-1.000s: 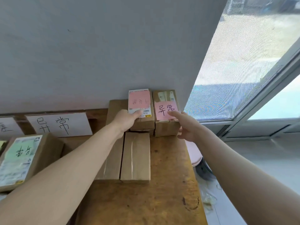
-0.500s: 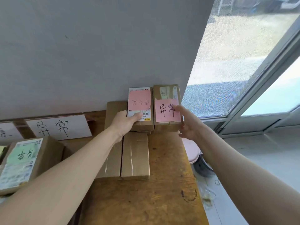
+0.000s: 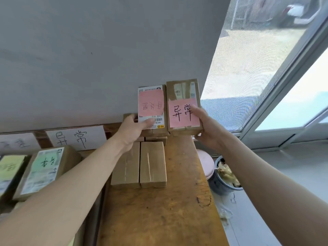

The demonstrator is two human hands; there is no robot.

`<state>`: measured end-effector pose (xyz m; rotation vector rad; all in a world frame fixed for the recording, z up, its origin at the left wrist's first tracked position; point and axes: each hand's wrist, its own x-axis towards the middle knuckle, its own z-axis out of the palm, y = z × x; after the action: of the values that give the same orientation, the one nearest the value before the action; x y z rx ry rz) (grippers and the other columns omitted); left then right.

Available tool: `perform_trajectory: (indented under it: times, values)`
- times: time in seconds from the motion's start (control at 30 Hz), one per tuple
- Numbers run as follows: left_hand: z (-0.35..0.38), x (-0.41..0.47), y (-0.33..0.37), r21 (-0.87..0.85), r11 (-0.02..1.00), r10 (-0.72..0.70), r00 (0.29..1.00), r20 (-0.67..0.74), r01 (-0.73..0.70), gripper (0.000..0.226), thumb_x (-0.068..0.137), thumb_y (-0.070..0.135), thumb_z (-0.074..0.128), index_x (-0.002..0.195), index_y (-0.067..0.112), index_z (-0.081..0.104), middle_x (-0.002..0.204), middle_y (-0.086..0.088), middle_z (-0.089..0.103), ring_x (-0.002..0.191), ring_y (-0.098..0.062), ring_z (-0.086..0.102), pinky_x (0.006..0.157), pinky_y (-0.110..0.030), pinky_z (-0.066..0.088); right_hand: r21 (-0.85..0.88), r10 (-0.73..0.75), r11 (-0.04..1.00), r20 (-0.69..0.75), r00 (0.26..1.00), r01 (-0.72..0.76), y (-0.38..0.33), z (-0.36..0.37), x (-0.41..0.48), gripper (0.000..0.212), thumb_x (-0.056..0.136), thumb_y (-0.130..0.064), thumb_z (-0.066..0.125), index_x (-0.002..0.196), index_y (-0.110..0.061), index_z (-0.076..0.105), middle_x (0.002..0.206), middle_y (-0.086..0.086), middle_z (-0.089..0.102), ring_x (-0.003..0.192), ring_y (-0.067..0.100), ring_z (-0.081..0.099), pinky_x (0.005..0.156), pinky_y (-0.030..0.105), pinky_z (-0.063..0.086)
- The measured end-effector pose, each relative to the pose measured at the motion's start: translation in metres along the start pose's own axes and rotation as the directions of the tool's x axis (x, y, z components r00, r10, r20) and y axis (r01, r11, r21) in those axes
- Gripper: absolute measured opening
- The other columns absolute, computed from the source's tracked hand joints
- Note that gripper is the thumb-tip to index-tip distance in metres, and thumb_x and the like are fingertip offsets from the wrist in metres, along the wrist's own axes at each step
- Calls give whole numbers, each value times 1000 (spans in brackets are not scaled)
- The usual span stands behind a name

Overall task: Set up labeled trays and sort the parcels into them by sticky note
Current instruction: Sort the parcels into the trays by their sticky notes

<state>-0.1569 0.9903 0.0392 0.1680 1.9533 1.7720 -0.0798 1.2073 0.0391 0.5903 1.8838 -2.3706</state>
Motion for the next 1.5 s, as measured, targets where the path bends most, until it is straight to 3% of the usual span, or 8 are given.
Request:
perform_trajectory:
  times: [0.13, 0.27, 0.37, 0.6, 0.83, 1.13, 1.37, 1.5]
  values:
    - [-23, -33, 15, -50, 998, 37, 999, 23, -36, 37, 79, 19, 71, 112, 18, 53, 109, -3, 67, 106, -23, 62, 99, -51, 44, 59, -124, 991, 3, 992, 124, -16, 36, -34, 27, 93, -35, 54, 117, -24, 49, 104, 4, 69, 85, 14, 68, 62, 24, 54]
    - [-56, -79, 28, -54, 995, 87, 996, 23, -86, 31, 79, 13, 71, 98, 24, 50, 107, -3, 65, 104, -23, 61, 101, -51, 42, 1, -204, 979, -31, 978, 204, -19, 80, -69, 16, 94, -30, 53, 109, -25, 52, 105, 5, 68, 93, 17, 66, 74, 29, 54]
    - [-95, -127, 35, -54, 990, 133, 991, 24, -132, 30, 80, 9, 69, 96, 24, 48, 101, 1, 64, 103, -22, 61, 102, -50, 41, -6, -224, 975, -20, 974, 224, -14, 127, -104, 14, 95, -30, 51, 108, -25, 51, 101, 2, 70, 90, 15, 67, 68, 25, 54]
    - [-194, -227, 23, -4, 986, 169, 986, -13, -169, 51, 78, 12, 73, 120, 13, 45, 113, -5, 64, 103, -23, 63, 94, -44, 50, 108, -241, 964, -26, 970, 242, 18, 244, -177, 48, 89, -31, 57, 130, -14, 41, 105, 9, 70, 94, 21, 68, 73, 30, 55]
    - [-269, -290, 4, 39, 982, 186, 979, -82, -184, 44, 75, 17, 77, 105, 25, 46, 112, 2, 64, 107, -23, 61, 99, -47, 45, 152, -229, 962, -11, 973, 228, 49, 327, -215, 83, 65, -47, 73, 134, -17, 37, 106, 8, 71, 105, 26, 65, 95, 41, 49]
    - [-315, -337, -20, 69, 989, 143, 964, -223, -131, 62, 75, 20, 77, 125, 19, 41, 117, 1, 61, 109, -18, 58, 102, -44, 43, 139, -169, 979, 127, 977, 151, 68, 377, -227, 53, 83, -38, 62, 127, -21, 39, 97, 8, 72, 85, 22, 70, 64, 32, 56]
    - [-337, -356, -33, 49, 997, 73, 953, -295, -62, 67, 68, 19, 81, 121, 21, 41, 115, 0, 63, 109, -20, 59, 101, -46, 43, 86, -113, 992, 228, 967, 96, 80, 394, -218, 31, 89, -35, 58, 116, -24, 47, 98, 7, 71, 85, 22, 69, 74, 40, 56]
    - [-347, -361, -45, 24, 999, 46, 927, -373, -40, 67, 70, 14, 80, 124, 16, 41, 113, -2, 63, 103, -18, 62, 91, -39, 51, 43, -119, 993, 221, 968, 112, 84, 396, -215, 42, 86, -36, 62, 121, -21, 45, 105, 10, 70, 90, 25, 69, 76, 42, 56]
